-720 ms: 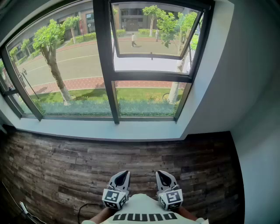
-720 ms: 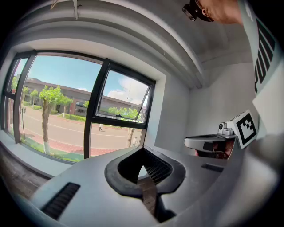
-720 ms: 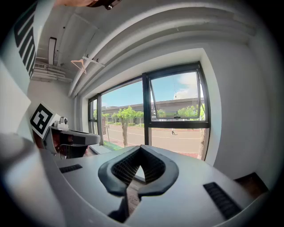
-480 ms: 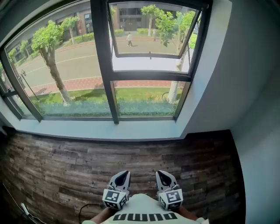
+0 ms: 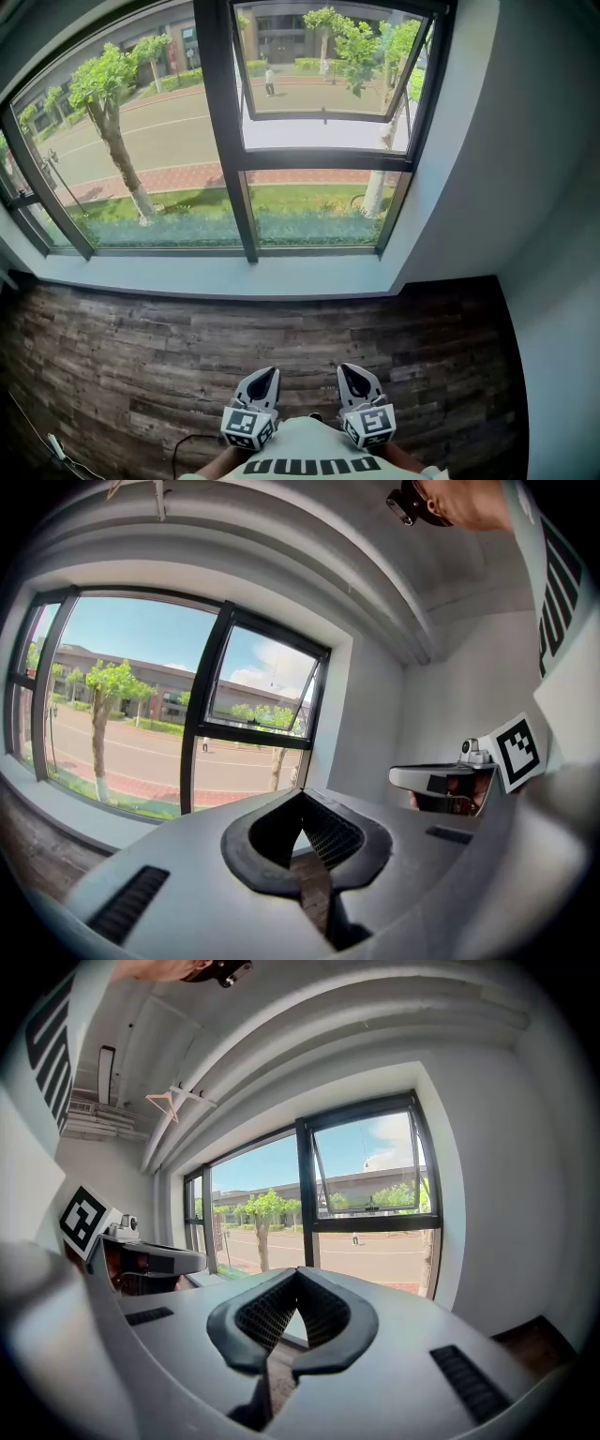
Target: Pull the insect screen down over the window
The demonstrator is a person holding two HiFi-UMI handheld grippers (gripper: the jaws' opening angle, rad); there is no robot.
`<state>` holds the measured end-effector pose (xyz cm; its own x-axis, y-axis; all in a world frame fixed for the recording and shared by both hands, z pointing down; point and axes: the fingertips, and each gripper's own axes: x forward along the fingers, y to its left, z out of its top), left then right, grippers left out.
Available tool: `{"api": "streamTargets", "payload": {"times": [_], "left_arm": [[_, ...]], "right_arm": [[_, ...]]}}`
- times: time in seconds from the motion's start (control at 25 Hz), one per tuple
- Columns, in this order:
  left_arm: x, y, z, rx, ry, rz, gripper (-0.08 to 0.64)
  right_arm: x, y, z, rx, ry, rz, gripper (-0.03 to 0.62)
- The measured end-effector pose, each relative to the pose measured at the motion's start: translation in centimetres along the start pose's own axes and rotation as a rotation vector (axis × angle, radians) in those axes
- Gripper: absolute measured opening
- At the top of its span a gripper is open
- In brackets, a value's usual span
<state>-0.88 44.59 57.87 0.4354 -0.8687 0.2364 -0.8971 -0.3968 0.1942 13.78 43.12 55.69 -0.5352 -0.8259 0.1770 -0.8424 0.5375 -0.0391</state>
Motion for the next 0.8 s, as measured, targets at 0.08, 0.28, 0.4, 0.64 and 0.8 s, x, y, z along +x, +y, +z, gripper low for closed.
{"api": "streamTargets", "payload": {"times": [0.08, 0.28, 0.4, 0.64, 0.8], "left_arm": [[-0.1, 0.2, 0.0, -0.004, -0.001, 0.004, 0.013], [0.0, 1.3, -0.4, -0.003, 0.005, 0.006, 0.012], [0.4, 2.6, -0.6, -0.016, 0.012, 0.007, 0.014], [1.7, 6.7, 0.4, -0.017, 0.017, -0.016, 0.013], [3.5, 10.6, 2.5, 0.005, 0.000, -0.049, 0.014]], "right_arm": [[0.1, 0.0, -0.1, -0.001, 0.005, -0.002, 0.005], [1.4, 0.5, -0.6, -0.004, 0.025, 0.002, 0.005], [2.7, 0.8, -0.5, 0.001, 0.027, 0.001, 0.005], [6.5, 1.7, 0.4, 0.003, 0.029, -0.035, 0.005], [10.2, 2.3, 1.9, 0.005, 0.034, -0.080, 0.005]]}}
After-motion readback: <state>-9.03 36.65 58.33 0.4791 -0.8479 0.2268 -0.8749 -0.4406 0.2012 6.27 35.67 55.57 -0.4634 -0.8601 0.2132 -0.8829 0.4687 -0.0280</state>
